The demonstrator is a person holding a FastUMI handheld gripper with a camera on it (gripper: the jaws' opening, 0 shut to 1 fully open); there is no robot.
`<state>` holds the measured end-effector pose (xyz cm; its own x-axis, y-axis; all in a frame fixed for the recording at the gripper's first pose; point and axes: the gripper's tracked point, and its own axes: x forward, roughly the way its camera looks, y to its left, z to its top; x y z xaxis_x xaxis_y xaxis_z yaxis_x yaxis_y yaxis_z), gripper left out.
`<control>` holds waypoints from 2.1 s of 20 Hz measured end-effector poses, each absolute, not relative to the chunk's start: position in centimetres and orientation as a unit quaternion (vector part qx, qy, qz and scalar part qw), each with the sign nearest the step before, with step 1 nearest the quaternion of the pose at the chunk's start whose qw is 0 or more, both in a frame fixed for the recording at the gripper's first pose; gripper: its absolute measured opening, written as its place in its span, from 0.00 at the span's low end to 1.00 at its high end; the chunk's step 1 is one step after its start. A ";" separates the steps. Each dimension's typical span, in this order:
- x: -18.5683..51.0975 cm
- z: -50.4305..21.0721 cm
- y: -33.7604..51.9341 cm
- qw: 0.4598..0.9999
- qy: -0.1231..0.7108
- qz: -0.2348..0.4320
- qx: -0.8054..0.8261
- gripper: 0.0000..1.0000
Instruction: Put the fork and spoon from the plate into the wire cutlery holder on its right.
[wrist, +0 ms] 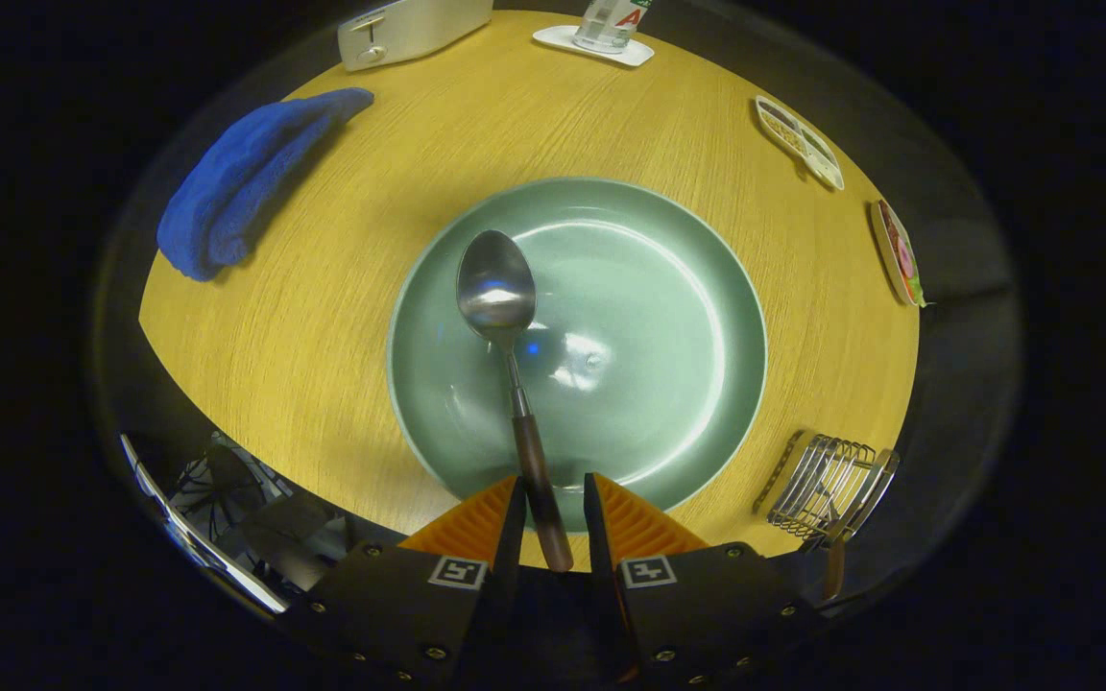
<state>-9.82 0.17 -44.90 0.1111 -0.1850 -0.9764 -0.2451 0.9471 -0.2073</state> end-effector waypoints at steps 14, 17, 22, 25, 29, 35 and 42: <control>-9.1 -45.3 -0.3 0.733 0.657 0.001 -0.176 0.07; -9.0 -44.4 -0.4 0.738 0.653 -0.008 -0.169 0.07; -8.7 -42.2 -0.4 0.753 0.640 -0.033 -0.150 0.07; -8.2 -41.1 -0.7 0.759 0.632 -0.044 -0.152 0.07; -8.3 -39.7 -1.5 0.762 0.625 -0.058 -0.157 0.07; -8.0 -35.8 -3.2 0.781 0.602 -0.101 -0.130 0.07; -9.1 -31.6 -7.1 0.793 0.579 -0.168 -0.085 0.07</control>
<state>-9.10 -7.07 -31.57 0.2731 -0.3645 -0.8903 0.1682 0.9293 -0.3288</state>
